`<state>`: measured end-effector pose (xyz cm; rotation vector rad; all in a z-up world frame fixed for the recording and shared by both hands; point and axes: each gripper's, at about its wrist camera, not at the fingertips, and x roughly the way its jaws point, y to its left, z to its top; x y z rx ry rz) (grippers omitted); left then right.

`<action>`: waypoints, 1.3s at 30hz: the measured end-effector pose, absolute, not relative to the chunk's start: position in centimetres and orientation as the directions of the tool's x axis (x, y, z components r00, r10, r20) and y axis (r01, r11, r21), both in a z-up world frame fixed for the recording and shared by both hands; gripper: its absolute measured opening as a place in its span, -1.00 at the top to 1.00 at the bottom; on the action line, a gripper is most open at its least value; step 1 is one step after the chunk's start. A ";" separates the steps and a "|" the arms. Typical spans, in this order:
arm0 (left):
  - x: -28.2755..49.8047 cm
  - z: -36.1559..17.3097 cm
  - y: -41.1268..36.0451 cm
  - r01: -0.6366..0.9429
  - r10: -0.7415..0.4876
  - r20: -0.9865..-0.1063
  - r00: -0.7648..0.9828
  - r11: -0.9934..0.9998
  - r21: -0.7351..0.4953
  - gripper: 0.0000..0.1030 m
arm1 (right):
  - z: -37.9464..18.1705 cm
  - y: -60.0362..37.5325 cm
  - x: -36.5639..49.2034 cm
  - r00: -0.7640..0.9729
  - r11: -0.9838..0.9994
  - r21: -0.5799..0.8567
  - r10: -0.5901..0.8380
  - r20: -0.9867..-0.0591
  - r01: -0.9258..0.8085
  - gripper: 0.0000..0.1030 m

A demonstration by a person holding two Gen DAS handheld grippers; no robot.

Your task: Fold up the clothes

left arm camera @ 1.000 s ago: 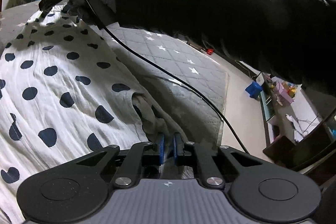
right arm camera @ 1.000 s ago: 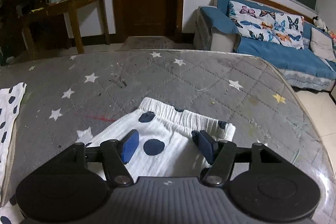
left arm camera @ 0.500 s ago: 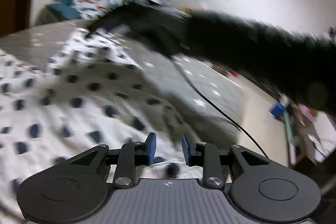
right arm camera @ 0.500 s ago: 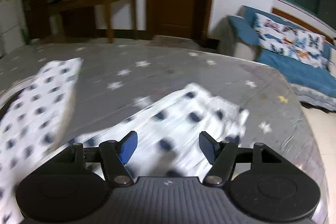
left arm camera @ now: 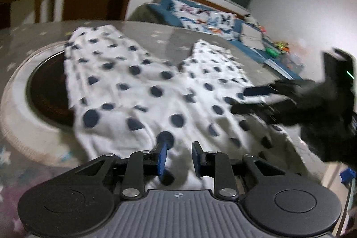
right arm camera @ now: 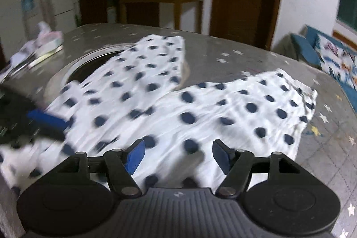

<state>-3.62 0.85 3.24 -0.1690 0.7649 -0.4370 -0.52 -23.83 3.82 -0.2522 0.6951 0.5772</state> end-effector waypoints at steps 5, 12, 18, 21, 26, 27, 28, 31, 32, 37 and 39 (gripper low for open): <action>-5.0 2.9 2.7 0.282 -0.407 -0.638 0.654 0.913 -0.294 0.66 | 2.7 -23.1 -3.9 0.608 0.785 -0.059 0.428 -0.669 -0.617 -0.35; -5.9 4.3 3.3 0.264 -0.373 -0.622 0.688 0.928 -0.263 0.66 | 3.0 -23.7 -7.4 0.622 0.780 -0.069 0.438 -0.649 -0.621 -0.35; -3.8 4.6 2.7 0.252 -0.343 -0.618 0.707 0.939 -0.233 0.65 | 4.3 -22.9 -9.9 0.603 0.749 -0.039 0.500 -0.622 -0.661 -0.34; -3.4 3.6 2.9 0.231 -0.309 -0.655 0.690 0.951 -0.206 0.65 | 4.7 -21.8 -11.4 0.559 0.700 -0.029 0.545 -0.625 -0.714 -0.31; -3.8 3.2 4.0 0.192 -0.281 -0.660 0.697 0.960 -0.206 0.65 | 4.5 -19.7 -13.4 0.482 0.607 -0.044 0.583 -0.654 -0.793 -0.17; -3.8 3.3 4.2 0.183 -0.275 -0.660 0.699 0.961 -0.207 0.65 | 4.4 -19.3 -13.7 0.477 0.591 -0.060 0.582 -0.659 -0.804 -0.12; -3.9 3.4 4.3 0.180 -0.272 -0.659 0.701 0.962 -0.206 0.65 | 4.2 -18.9 -13.8 0.473 0.577 -0.076 0.579 -0.664 -0.813 -0.07; -4.4 3.8 4.3 0.186 -0.269 -0.650 0.711 0.963 -0.194 0.65 | 3.8 -17.8 -14.1 0.485 0.558 -0.123 0.566 -0.667 -0.821 -0.01; -4.5 4.0 4.3 0.190 -0.270 -0.646 0.714 0.963 -0.193 0.65 | 3.7 -17.5 -14.2 0.489 0.554 -0.137 0.561 -0.668 -0.821 0.03; -4.6 4.6 4.3 0.191 -0.265 -0.635 0.726 0.964 -0.183 0.64 | 3.2 -16.7 -13.9 0.505 0.544 -0.176 0.544 -0.670 -0.820 0.28; -4.5 4.6 4.5 0.184 -0.256 -0.636 0.728 0.967 -0.178 0.64 | 3.4 -16.8 -13.8 0.507 0.544 -0.177 0.549 -0.664 -0.820 0.56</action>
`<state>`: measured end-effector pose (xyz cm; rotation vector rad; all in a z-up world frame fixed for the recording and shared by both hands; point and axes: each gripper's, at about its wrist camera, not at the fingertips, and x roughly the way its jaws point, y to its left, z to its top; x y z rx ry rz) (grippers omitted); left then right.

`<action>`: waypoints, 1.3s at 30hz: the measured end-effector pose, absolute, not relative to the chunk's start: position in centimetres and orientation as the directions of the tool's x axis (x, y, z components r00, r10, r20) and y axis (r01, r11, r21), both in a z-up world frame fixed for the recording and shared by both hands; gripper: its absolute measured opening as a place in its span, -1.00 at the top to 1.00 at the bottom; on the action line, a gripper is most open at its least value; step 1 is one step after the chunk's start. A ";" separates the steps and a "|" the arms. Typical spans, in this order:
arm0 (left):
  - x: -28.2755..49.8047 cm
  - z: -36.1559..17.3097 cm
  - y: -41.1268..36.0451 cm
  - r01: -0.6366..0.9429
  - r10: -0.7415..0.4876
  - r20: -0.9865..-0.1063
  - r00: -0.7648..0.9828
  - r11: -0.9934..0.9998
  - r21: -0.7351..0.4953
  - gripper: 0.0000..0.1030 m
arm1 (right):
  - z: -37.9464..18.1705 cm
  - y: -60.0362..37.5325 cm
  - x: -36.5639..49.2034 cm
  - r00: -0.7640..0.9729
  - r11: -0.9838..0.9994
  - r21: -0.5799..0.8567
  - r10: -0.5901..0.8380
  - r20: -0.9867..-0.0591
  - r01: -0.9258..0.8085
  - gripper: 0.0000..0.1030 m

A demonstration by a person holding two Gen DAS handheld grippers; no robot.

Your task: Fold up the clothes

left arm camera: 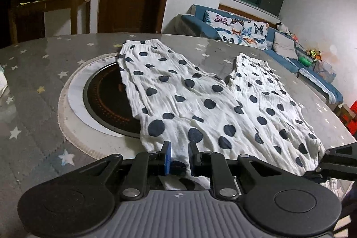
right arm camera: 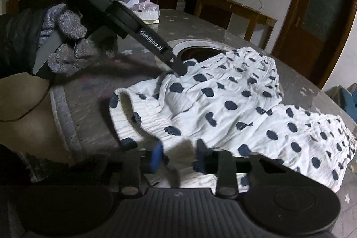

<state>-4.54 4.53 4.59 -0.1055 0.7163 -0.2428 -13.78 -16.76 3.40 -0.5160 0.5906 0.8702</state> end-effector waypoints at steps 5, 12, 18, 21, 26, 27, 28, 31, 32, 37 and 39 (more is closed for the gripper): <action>-4.9 5.0 5.0 0.170 -0.242 -0.630 0.738 0.970 -0.173 0.64 | 5.0 -17.6 -14.2 0.509 0.547 -0.163 0.573 -0.642 -0.821 0.95; -5.1 7.3 3.8 0.225 -0.295 -0.582 0.758 0.956 -0.191 0.62 | 4.0 -17.1 -15.4 0.462 0.486 -0.174 0.573 -0.676 -0.857 0.94; -4.3 6.7 0.1 0.338 -0.394 -0.596 0.699 0.918 -0.209 0.62 | 4.2 -17.7 -15.5 0.421 0.480 -0.115 0.599 -0.681 -0.870 0.77; -4.4 5.2 -0.8 0.355 -0.410 -0.624 0.665 0.909 -0.219 0.62 | 5.0 -18.9 -15.3 0.414 0.522 -0.048 0.614 -0.672 -0.852 0.73; -6.7 3.7 -0.9 0.410 -0.432 -0.629 0.646 0.892 -0.192 0.62 | 5.4 -21.7 -14.4 0.516 0.667 -0.008 0.569 -0.640 -0.745 0.63; -7.1 3.5 -0.9 0.416 -0.432 -0.631 0.645 0.890 -0.184 0.62 | 5.2 -22.3 -14.2 0.536 0.696 -0.007 0.547 -0.642 -0.718 0.62; -7.4 3.4 -0.8 0.419 -0.428 -0.634 0.644 0.891 -0.176 0.62 | 5.0 -22.9 -14.1 0.556 0.723 -0.007 0.525 -0.644 -0.691 0.62; -8.1 3.1 -0.5 0.420 -0.416 -0.631 0.655 0.894 -0.153 0.62 | 4.0 -24.9 -14.1 0.570 0.766 0.005 0.482 -0.665 -0.643 0.60; -8.2 3.1 -0.4 0.420 -0.415 -0.631 0.656 0.895 -0.152 0.62 | 3.6 -25.6 -14.2 0.574 0.780 0.008 0.468 -0.672 -0.626 0.53; -8.3 3.6 -0.1 0.413 -0.407 -0.635 0.656 0.898 -0.149 0.61 | 4.5 -27.2 -14.2 0.585 0.799 0.037 0.470 -0.661 -0.600 0.48; -8.4 4.3 -0.3 0.423 -0.416 -0.622 0.663 0.894 -0.146 0.60 | 5.1 -27.6 -14.0 0.595 0.801 0.045 0.480 -0.645 -0.597 0.45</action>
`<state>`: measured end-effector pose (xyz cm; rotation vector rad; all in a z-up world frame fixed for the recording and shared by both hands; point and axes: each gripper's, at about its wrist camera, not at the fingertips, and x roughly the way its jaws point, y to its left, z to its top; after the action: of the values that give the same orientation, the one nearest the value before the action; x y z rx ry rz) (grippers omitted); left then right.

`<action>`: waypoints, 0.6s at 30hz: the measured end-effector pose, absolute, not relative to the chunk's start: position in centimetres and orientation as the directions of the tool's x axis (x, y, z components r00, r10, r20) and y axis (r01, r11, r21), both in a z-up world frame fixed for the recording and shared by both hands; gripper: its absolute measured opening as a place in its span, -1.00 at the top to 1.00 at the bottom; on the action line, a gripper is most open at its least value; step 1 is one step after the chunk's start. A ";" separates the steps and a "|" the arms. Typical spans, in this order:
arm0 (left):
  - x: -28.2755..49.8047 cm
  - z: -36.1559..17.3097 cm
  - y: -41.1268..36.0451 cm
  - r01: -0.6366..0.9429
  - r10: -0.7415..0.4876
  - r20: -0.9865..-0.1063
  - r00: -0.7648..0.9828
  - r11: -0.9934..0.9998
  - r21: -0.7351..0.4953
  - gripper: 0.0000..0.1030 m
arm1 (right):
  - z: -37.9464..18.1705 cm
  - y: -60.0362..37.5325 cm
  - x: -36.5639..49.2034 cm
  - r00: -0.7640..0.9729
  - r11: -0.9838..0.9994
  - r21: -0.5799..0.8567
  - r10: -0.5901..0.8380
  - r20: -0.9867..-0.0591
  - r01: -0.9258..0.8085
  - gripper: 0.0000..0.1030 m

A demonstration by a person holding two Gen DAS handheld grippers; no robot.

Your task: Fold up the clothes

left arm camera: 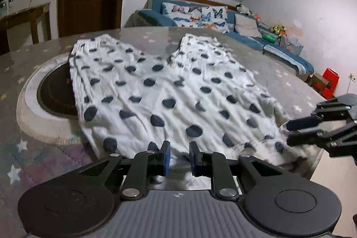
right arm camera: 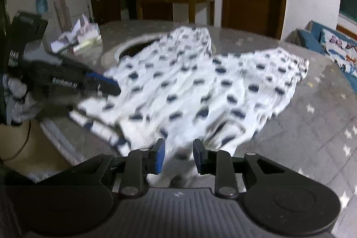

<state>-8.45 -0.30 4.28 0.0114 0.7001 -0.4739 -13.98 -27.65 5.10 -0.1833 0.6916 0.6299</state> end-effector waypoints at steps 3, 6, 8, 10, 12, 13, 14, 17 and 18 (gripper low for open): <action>-8.3 4.6 -0.7 0.427 -0.418 -0.611 0.672 0.893 -0.142 0.45 | 5.8 -27.3 -12.7 0.632 0.809 0.038 0.487 -0.603 -0.587 0.22; -8.0 4.3 -0.9 0.413 -0.404 -0.620 0.673 0.900 -0.138 0.44 | 5.3 -26.7 -10.5 0.654 0.818 0.022 0.475 -0.588 -0.575 0.22; -7.8 3.9 -0.4 0.395 -0.388 -0.637 0.667 0.908 -0.139 0.44 | 4.4 -26.5 -9.3 0.656 0.832 0.023 0.453 -0.603 -0.554 0.22; -7.8 3.4 0.3 0.377 -0.374 -0.650 0.661 0.915 -0.143 0.45 | 3.2 -27.0 -8.4 0.647 0.851 0.033 0.423 -0.635 -0.524 0.22; -7.6 3.5 1.0 0.365 -0.375 -0.654 0.657 0.917 -0.159 0.44 | 2.8 -27.6 -8.3 0.641 0.861 0.045 0.411 -0.648 -0.507 0.21; -7.4 3.7 1.2 0.357 -0.374 -0.655 0.657 0.919 -0.167 0.46 | 2.7 -28.0 -8.4 0.639 0.863 0.052 0.411 -0.650 -0.502 0.21; -7.2 4.0 1.4 0.352 -0.375 -0.652 0.659 0.920 -0.173 0.46 | 2.6 -28.4 -8.5 0.638 0.866 0.059 0.410 -0.651 -0.497 0.20; -6.2 4.9 1.4 0.349 -0.379 -0.622 0.686 0.921 -0.176 0.46 | 2.8 -28.5 -8.5 0.640 0.864 0.050 0.409 -0.650 -0.501 0.12; -5.7 5.1 1.4 0.340 -0.372 -0.613 0.697 0.924 -0.173 0.46 | 2.8 -28.4 -8.4 0.640 0.862 0.047 0.410 -0.650 -0.505 0.08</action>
<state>-5.69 1.37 5.08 -0.0478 0.6943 -0.3971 -8.44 -28.37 2.83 -0.1439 0.7043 0.5235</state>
